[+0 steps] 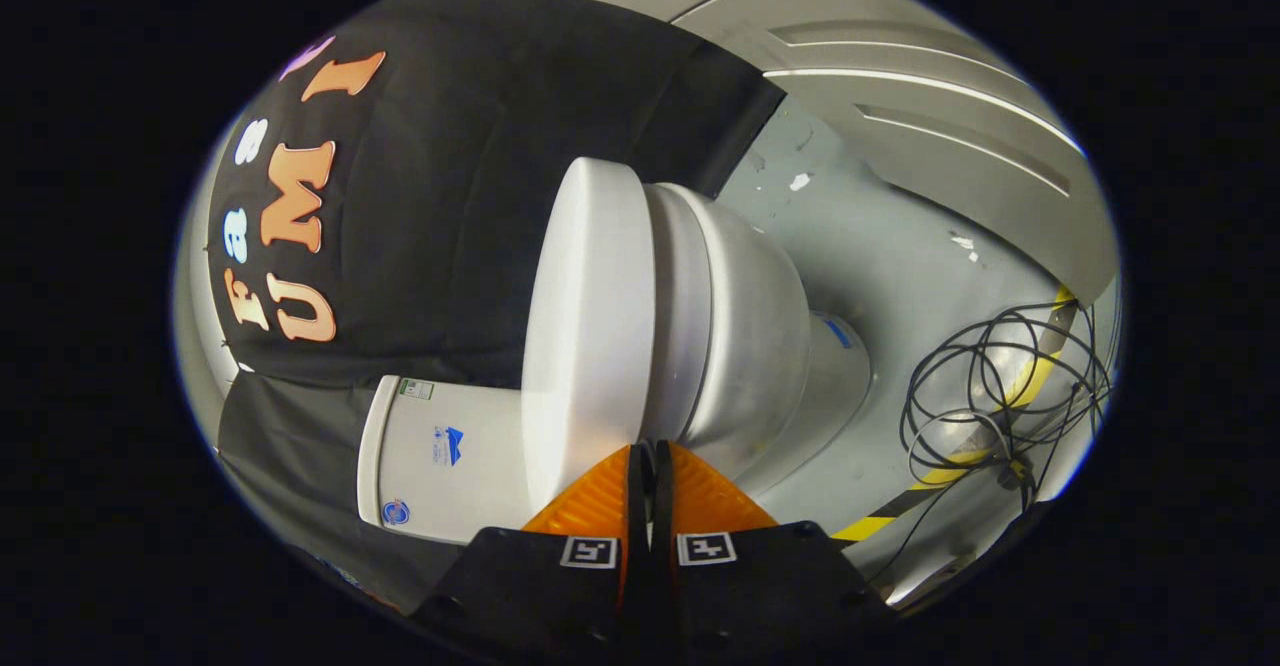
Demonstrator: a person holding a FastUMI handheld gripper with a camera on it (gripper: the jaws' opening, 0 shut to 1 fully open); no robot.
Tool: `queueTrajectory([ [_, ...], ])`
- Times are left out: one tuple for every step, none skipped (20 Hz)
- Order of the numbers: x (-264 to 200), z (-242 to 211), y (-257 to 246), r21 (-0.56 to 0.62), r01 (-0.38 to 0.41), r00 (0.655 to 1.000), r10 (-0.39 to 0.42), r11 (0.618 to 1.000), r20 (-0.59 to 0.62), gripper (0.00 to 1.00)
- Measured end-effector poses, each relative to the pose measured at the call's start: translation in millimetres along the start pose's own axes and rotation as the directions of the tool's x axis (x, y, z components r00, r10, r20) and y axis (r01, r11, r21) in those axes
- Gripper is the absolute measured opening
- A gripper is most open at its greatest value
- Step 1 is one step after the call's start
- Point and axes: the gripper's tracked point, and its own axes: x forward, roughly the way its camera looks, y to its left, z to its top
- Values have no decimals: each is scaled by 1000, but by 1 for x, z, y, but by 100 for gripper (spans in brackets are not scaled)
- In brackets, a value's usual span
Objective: Open the toilet lid.
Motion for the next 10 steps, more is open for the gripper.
queueTrajectory([
  [0, 0, -1, -26, 9, 1000, -9, 1000, 3, 8],
  [-1, 1, -1, -42, 15, 1000, -15, 999, 4, 9],
  [-1, 2, -1, -49, 18, 1000, -18, 999, 6, 8],
  [-1, 3, -1, -50, 21, 1000, -20, 999, 10, 8],
  [-1, 2, 0, -58, 26, 1000, -26, 998, 13, 9],
  [0, 1, -1, -74, 36, 999, -35, 997, 17, 8],
  [-1, 1, -1, -92, 45, 999, -44, 995, 19, 8],
  [-2, 1, 0, -102, 49, 999, -47, 994, 21, 8],
  [-2, 1, 3, -102, 50, 999, -47, 994, 26, 8],
  [-2, 2, 5, -103, 52, 998, -49, 993, 35, 8],
])
